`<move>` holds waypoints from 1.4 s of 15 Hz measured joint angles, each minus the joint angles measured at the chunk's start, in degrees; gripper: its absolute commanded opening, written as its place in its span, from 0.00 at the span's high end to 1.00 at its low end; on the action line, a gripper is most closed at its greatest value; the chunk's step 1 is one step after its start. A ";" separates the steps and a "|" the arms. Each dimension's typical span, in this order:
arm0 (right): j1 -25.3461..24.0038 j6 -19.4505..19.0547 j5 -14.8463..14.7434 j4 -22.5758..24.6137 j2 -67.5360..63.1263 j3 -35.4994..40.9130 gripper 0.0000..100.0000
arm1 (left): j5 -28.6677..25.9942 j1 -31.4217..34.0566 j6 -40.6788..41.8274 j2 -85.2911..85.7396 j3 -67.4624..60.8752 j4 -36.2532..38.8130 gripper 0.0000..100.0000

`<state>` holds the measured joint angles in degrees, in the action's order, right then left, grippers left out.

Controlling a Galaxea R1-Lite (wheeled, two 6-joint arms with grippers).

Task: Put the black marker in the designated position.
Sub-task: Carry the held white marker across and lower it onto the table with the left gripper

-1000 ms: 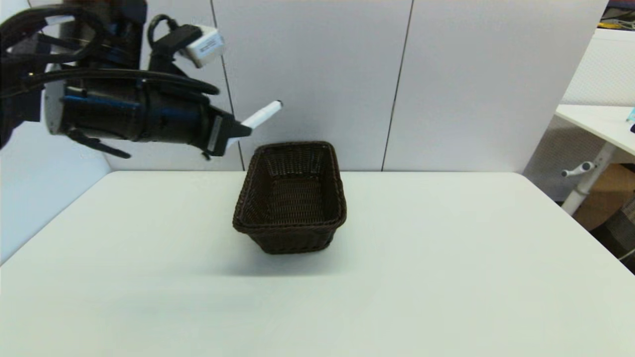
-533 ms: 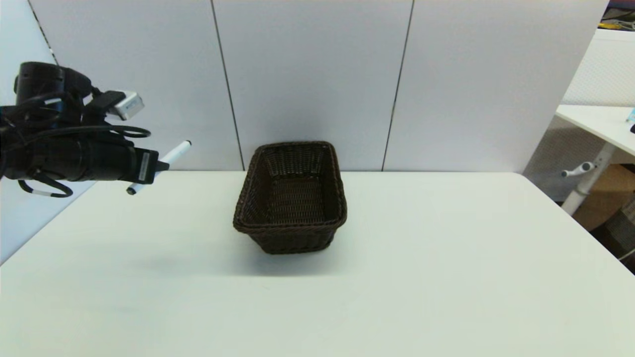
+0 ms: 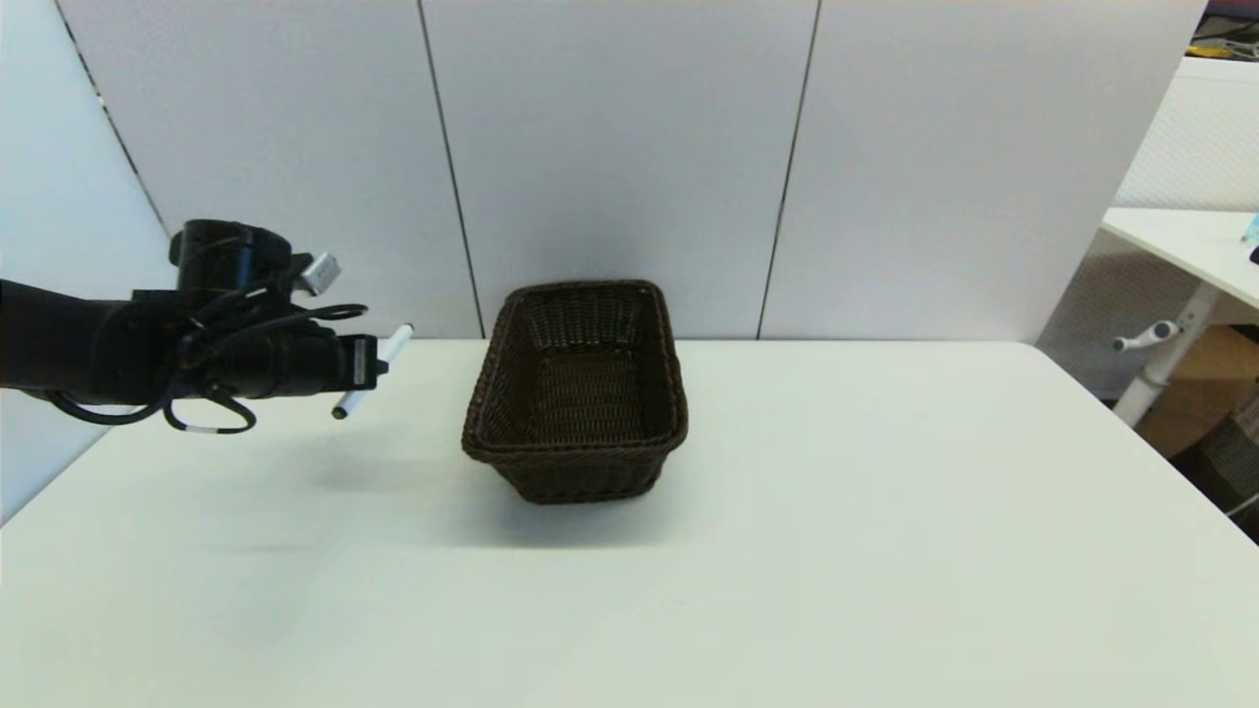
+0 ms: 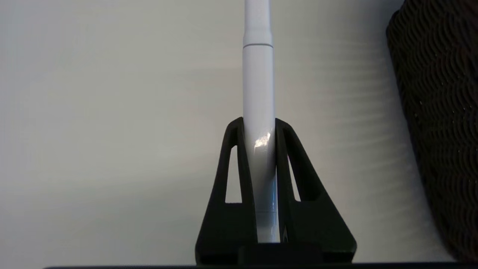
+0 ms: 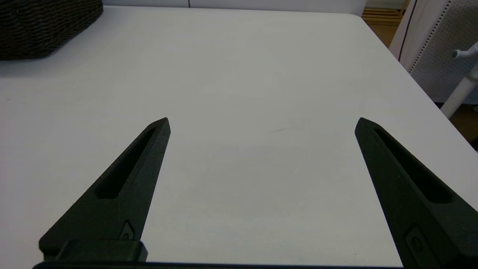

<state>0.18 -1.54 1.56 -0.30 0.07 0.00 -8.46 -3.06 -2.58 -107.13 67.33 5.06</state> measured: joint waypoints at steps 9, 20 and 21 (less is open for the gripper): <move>0.00 0.00 0.01 -0.02 0.00 0.00 0.00 | 3.75 -3.41 -4.61 -9.90 -0.02 9.98 1.00; 0.00 -0.02 0.00 -0.05 0.00 0.00 0.00 | 4.47 -6.06 -3.08 -12.32 1.69 9.87 1.00; 0.00 -0.02 0.00 0.00 0.00 0.00 0.00 | 4.45 -6.06 -3.12 -12.32 1.72 9.81 1.00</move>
<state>0.18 -1.56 1.56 -0.30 0.07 0.00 -4.01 -9.12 -5.71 -119.46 69.05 14.87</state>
